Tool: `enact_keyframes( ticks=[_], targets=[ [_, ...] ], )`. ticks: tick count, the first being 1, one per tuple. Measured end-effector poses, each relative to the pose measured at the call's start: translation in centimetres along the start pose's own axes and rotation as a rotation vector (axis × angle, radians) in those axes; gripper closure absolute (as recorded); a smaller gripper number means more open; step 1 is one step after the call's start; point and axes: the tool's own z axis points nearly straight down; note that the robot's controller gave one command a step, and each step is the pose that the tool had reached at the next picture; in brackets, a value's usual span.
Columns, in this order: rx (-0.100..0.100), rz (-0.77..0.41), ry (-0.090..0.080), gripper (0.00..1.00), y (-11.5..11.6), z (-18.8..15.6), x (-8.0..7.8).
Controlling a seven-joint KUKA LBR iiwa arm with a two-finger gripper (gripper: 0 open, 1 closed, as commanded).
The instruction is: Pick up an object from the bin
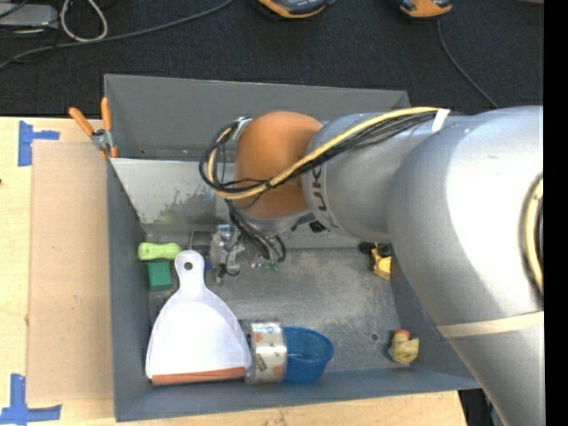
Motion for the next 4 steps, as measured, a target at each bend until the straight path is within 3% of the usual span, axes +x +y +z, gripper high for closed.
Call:
enact_keyframes(
  ticks=[1, 4],
  targets=[
    [0.000, -0.009, 0.002, 1.00, 0.0, -0.1, 0.0],
    [0.000, -0.007, 0.004, 1.00, 0.0, -6.8, 0.1]
  ],
)
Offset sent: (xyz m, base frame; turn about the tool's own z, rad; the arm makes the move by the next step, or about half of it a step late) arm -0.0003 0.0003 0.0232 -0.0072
